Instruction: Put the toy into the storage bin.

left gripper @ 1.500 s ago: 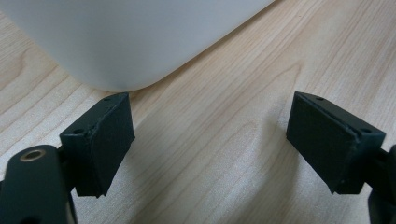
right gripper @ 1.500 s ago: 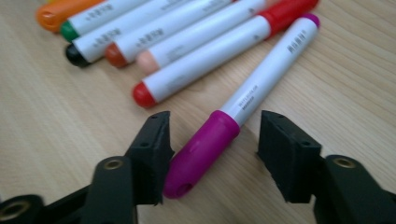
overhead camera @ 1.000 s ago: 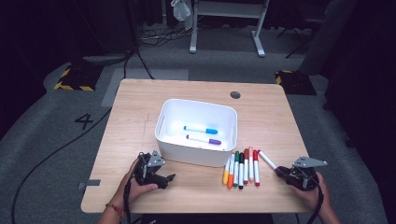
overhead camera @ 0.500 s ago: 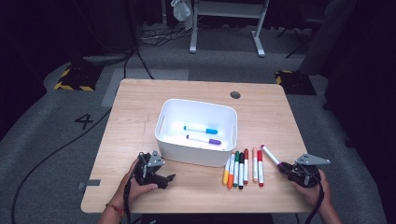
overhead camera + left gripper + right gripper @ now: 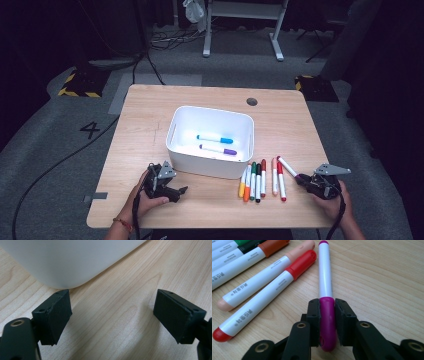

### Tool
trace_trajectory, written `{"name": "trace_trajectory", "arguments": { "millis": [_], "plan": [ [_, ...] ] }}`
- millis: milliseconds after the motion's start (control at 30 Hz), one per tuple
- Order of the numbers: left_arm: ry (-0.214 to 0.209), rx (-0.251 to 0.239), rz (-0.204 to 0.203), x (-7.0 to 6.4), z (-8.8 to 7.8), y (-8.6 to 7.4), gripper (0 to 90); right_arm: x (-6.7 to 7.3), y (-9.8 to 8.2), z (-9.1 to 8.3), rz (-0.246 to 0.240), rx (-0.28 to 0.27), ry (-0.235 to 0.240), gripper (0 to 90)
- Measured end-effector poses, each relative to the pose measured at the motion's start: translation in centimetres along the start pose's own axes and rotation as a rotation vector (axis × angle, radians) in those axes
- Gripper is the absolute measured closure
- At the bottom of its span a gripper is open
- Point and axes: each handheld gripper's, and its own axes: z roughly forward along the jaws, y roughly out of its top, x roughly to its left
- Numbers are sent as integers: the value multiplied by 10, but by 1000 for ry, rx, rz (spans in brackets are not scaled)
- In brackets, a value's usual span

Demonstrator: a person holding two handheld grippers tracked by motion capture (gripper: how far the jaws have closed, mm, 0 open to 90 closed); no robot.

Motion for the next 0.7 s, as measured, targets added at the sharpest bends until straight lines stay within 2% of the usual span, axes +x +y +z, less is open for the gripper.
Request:
{"name": "trace_trajectory", "arguments": {
  "millis": [700],
  "plan": [
    [0,0,5,0,0,0,151,-9,6,1,37,-31,29,754]
  ]
}}
